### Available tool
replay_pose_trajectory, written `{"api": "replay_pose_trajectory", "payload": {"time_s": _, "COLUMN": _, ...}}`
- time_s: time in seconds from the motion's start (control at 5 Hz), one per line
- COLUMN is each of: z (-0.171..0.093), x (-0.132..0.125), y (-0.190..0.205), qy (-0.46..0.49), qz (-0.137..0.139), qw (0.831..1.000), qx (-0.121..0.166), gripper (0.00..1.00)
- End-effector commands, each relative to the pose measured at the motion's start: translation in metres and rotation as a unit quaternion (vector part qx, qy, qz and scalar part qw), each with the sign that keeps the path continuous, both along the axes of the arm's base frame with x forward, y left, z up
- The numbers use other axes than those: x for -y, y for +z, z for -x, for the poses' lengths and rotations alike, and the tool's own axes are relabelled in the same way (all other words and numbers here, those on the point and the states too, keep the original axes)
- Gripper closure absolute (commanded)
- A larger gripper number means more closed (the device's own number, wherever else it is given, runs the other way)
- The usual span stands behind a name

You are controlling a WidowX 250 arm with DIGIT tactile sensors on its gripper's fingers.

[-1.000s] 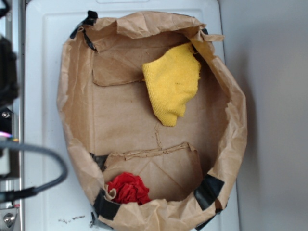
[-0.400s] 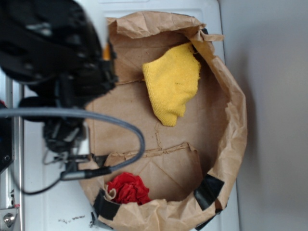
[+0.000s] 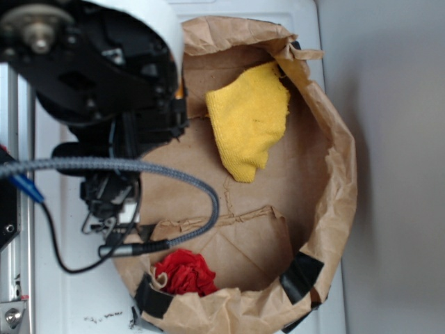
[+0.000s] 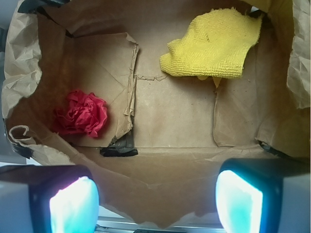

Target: Grab the yellow cloth.

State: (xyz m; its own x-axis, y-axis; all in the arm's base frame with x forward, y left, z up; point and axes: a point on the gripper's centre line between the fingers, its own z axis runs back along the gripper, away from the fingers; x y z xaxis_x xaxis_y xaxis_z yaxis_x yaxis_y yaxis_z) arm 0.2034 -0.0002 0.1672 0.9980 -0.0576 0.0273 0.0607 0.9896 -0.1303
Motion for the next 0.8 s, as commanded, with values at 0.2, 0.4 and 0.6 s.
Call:
{"api": "replay_pose_trajectory", "payload": {"time_s": 0.2, "z": -0.003, "x": -0.006, "y": 0.007, "qy": 0.008, "qz": -0.002, "qw": 1.000, "qx": 0.019, "gripper": 0.00}}
{"api": "replay_pose_trajectory", "payload": {"time_s": 0.4, "z": -0.039, "x": -0.011, "y": -0.006, "qy": 0.039, "qz": -0.014, "qw": 0.999, "qx": 0.035, "gripper": 0.00}}
{"api": "replay_pose_trajectory", "payload": {"time_s": 0.6, "z": -0.068, "x": -0.014, "y": -0.020, "qy": 0.061, "qz": -0.029, "qw": 0.996, "qx": 0.064, "gripper": 0.00}}
